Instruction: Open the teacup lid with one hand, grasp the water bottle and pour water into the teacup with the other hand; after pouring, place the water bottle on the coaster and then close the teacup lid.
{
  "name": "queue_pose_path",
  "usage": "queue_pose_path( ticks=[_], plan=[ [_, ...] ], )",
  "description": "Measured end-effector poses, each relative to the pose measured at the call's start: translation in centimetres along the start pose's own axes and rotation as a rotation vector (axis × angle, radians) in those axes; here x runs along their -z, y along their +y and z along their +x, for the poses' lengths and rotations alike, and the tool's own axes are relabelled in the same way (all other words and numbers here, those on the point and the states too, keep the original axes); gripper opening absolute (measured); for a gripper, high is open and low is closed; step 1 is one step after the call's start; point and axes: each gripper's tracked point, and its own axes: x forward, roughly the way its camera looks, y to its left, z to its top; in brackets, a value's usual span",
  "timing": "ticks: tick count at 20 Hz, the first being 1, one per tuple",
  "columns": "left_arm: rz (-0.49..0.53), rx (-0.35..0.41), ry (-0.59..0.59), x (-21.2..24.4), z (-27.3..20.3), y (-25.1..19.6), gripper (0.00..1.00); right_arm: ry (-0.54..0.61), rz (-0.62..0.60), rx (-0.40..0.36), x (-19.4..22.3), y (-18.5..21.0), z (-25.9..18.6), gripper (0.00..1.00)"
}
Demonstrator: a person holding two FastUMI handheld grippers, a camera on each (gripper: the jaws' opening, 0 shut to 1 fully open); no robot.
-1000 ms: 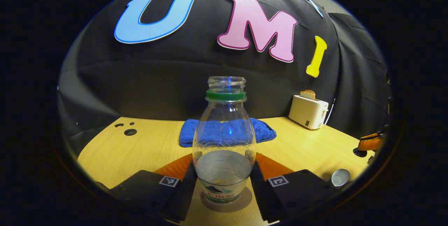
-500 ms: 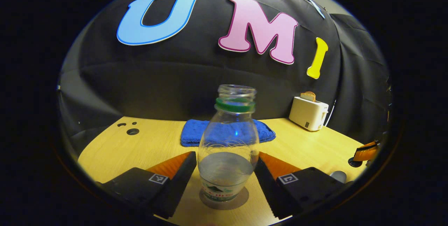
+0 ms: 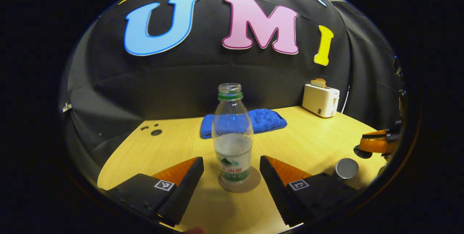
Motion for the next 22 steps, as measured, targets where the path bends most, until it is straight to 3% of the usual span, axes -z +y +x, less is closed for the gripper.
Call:
queue_pose_path(
  ticks=[3, 5, 8, 9, 13, 14, 16, 17, 18, 19, 22],
  plan=[
    [-0.129, -0.023, 0.021, 1.1, -3.4, 0.2, 0.98, -0.025, -0.03, -0.034, 0.6, 1.6, 0.8, 0.26],
    [-0.164, -0.044, 0.024, 1.6, -5.3, 1.0, 0.98, -0.013, -0.055, -0.042, 1.8, 2.2, 1.4, 0.26],
    [-0.15, -0.091, 0.036, 2.4, -7.3, 2.6, 0.96, 0.002, -0.068, -0.045, 3.0, 2.7, 1.9, 0.26],
    [-0.142, -0.098, 0.041, 2.4, -7.6, 2.8, 0.96, -0.001, -0.071, -0.047, 3.1, 2.7, 2.1, 0.21],
    [-0.138, -0.085, 0.057, 3.1, -8.4, 1.9, 0.95, -0.003, -0.092, -0.053, 3.6, 3.1, 2.5, 0.22],
    [-0.142, -0.077, 0.06, 3.2, -8.5, 1.4, 0.95, -0.002, -0.102, -0.049, 3.8, 3.0, 2.6, 0.34],
    [-0.149, -0.065, 0.068, 3.4, -8.5, 0.6, 0.95, 0.0, -0.115, -0.04, 3.9, 2.9, 2.4, 0.36],
    [-0.156, -0.064, 0.07, 3.5, -8.3, 0.4, 0.95, -0.001, -0.112, -0.038, 4.0, 3.0, 2.7, 0.33],
    [-0.162, -0.061, 0.072, 3.5, -8.2, 0.1, 0.95, 0.004, -0.105, -0.041, 4.2, 3.1, 2.5, 0.36],
    [-0.167, -0.061, 0.074, 3.4, -8.3, -0.1, 0.95, 0.012, -0.097, -0.042, 4.3, 3.2, 2.5, 0.31],
    [-0.174, -0.071, 0.076, 2.6, -8.6, -0.5, 0.95, 0.002, -0.071, -0.042, 3.2, 3.0, 1.5, 0.78]
  ],
)
